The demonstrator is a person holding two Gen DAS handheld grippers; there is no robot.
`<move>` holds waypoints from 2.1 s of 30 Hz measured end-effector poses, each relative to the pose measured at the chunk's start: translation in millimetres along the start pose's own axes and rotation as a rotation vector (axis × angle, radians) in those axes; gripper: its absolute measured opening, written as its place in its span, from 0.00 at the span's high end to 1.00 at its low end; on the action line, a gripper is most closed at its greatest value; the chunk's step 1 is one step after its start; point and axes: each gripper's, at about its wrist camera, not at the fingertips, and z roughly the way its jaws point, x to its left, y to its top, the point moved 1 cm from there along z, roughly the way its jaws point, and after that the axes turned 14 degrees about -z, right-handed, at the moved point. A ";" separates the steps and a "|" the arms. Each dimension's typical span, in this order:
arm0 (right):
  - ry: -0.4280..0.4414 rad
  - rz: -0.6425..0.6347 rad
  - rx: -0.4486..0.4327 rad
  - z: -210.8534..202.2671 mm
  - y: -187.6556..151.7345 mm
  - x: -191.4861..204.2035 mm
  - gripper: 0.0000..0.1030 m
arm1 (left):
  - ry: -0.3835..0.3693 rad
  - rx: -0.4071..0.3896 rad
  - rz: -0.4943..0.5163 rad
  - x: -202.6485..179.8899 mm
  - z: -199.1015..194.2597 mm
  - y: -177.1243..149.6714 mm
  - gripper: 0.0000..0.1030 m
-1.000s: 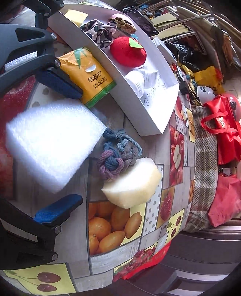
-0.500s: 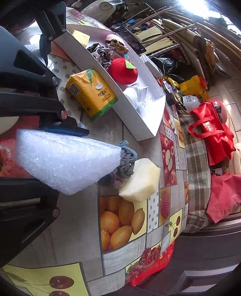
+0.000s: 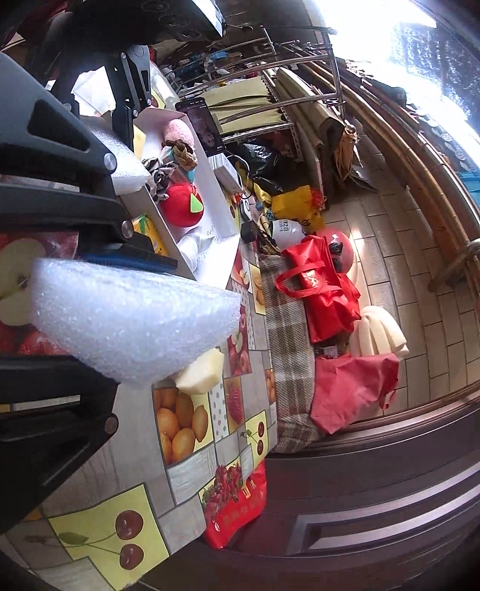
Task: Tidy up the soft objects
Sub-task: 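Grasp a white foam block with left gripper while right grasps another white foam block, then carry both white foam blocks over the white tray, then lower the foam blocks into the tray and open both grippers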
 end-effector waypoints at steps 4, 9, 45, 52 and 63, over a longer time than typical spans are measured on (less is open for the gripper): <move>-0.023 -0.004 -0.075 -10.4 5.4 5.8 0.78 | 0.035 -0.081 -0.047 11.5 -13.4 6.1 0.51; -0.028 -0.014 -0.080 -5.7 7.4 13.0 0.78 | 0.029 -0.145 -0.129 34.6 -26.0 9.4 0.51; 0.145 -0.158 0.031 119.6 38.1 113.6 0.78 | 0.416 -0.326 -0.327 198.8 -20.5 39.1 0.50; 0.149 -0.193 0.045 141.0 46.4 129.6 0.78 | 0.423 -0.294 -0.347 204.9 -10.4 45.6 0.50; 0.079 -0.270 0.069 150.7 49.9 144.4 0.04 | 0.468 -0.287 -0.422 216.7 -9.8 45.7 0.15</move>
